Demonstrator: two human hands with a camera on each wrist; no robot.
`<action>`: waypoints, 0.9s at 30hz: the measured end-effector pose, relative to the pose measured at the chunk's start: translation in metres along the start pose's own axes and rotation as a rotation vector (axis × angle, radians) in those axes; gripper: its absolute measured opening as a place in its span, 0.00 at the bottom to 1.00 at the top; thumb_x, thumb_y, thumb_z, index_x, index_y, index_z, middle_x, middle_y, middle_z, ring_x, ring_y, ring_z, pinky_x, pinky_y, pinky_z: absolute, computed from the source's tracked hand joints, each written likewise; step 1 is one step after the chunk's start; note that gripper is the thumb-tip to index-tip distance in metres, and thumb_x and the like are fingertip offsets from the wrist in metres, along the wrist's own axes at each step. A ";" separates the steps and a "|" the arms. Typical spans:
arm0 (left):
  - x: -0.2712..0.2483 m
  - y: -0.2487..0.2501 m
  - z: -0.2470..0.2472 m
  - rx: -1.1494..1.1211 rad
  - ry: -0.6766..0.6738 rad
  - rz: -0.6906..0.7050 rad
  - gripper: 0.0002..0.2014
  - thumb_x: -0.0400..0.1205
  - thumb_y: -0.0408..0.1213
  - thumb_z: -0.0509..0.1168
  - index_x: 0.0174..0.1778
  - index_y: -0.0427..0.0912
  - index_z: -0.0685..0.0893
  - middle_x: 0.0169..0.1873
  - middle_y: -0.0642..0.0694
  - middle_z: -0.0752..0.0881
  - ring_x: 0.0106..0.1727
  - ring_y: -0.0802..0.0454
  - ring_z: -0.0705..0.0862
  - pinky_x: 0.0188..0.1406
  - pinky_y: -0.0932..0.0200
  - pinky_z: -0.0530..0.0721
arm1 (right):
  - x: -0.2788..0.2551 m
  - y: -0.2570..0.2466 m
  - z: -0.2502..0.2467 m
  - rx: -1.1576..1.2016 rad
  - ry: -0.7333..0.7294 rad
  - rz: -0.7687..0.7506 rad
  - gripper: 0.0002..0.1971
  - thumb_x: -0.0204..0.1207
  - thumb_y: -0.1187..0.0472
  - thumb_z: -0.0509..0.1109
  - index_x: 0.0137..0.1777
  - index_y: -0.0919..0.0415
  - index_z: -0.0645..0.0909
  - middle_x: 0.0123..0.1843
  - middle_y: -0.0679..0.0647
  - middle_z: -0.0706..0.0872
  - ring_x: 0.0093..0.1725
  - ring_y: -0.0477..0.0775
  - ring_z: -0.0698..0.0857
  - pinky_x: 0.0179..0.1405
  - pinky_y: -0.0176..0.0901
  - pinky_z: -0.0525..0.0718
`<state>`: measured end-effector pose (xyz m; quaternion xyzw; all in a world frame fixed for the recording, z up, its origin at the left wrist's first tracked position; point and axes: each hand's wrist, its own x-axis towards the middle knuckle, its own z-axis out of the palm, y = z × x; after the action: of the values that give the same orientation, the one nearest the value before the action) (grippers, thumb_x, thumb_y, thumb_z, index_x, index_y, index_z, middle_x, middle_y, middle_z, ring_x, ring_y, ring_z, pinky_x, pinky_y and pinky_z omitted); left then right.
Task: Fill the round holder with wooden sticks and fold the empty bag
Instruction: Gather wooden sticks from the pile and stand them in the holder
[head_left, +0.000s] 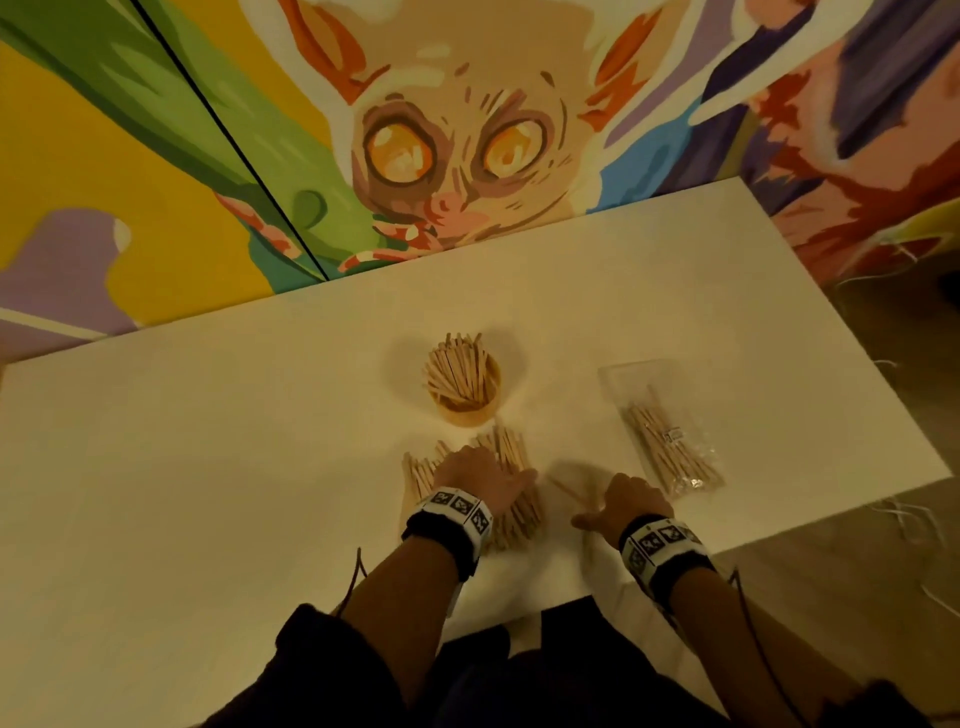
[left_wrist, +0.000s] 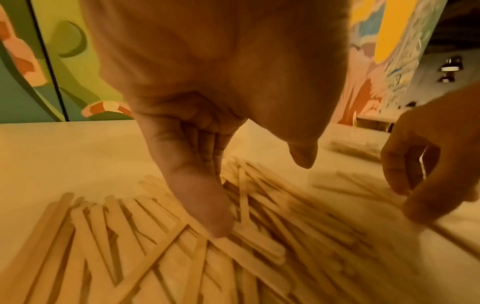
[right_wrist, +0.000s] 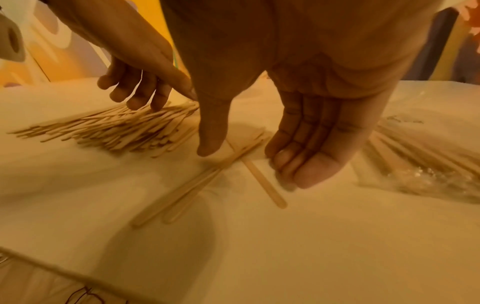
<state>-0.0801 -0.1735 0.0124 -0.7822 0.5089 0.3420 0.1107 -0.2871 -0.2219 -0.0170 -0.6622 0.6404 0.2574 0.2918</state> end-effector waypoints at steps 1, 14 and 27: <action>0.003 0.001 0.002 0.018 0.001 -0.008 0.36 0.77 0.76 0.57 0.39 0.40 0.80 0.41 0.41 0.88 0.44 0.41 0.87 0.38 0.52 0.78 | 0.002 0.000 0.002 0.004 0.006 -0.007 0.41 0.63 0.32 0.76 0.69 0.59 0.76 0.66 0.58 0.82 0.66 0.63 0.82 0.63 0.53 0.82; 0.011 -0.002 0.005 -0.041 0.013 -0.025 0.22 0.79 0.52 0.72 0.55 0.35 0.86 0.54 0.38 0.90 0.56 0.38 0.89 0.54 0.48 0.88 | 0.014 -0.003 0.002 0.101 0.040 -0.016 0.16 0.71 0.51 0.74 0.54 0.61 0.87 0.54 0.60 0.89 0.53 0.64 0.88 0.54 0.51 0.88; 0.010 -0.009 0.007 -0.115 0.048 -0.049 0.14 0.81 0.44 0.68 0.56 0.36 0.84 0.55 0.38 0.89 0.57 0.35 0.88 0.51 0.48 0.84 | 0.006 -0.022 -0.013 0.451 0.063 -0.145 0.08 0.71 0.51 0.77 0.43 0.52 0.83 0.43 0.53 0.88 0.45 0.56 0.87 0.49 0.51 0.88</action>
<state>-0.0724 -0.1727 -0.0006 -0.8074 0.4717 0.3490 0.0618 -0.2656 -0.2349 -0.0110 -0.6323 0.6412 0.0653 0.4300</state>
